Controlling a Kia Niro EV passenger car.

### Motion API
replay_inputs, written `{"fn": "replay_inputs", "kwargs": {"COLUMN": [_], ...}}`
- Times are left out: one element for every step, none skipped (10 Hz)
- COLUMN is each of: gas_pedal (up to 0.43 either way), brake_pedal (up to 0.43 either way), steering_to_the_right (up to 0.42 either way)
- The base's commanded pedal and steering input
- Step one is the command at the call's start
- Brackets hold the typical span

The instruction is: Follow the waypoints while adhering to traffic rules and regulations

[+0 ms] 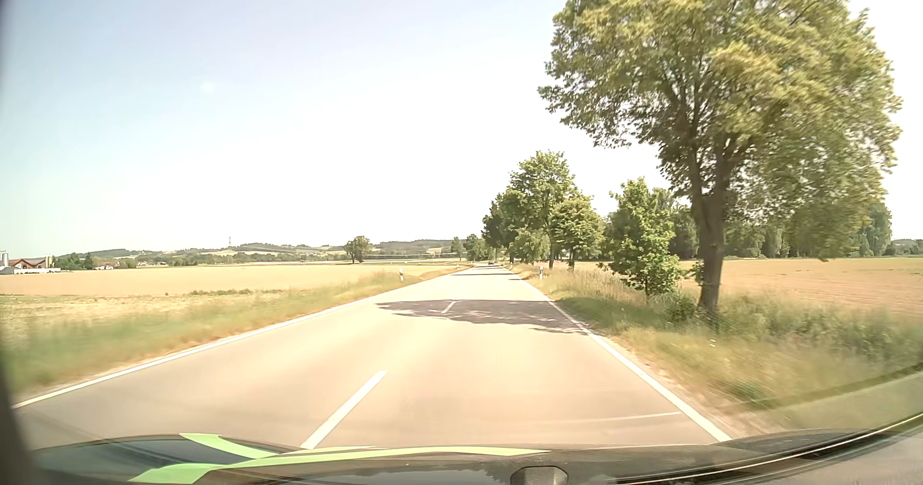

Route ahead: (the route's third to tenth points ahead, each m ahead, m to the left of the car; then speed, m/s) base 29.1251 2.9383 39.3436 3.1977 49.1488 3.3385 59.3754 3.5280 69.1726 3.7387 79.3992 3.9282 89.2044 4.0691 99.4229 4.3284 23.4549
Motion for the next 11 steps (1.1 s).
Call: {"fn": "replay_inputs", "kwargs": {"gas_pedal": [0.228, 0.22, 0.22, 0.22, 0.22, 0.22, 0.22, 0.209, 0.197, 0.197, 0.197], "brake_pedal": [0.0, 0.0, 0.0, 0.0, 0.0, 0.0, 0.0, 0.0, 0.0, 0.0, 0.0], "steering_to_the_right": [0.002, 0.002, 0.001, 0.0, -0.001, -0.002, -0.002, -0.003, -0.003, -0.003, -0.003]}}
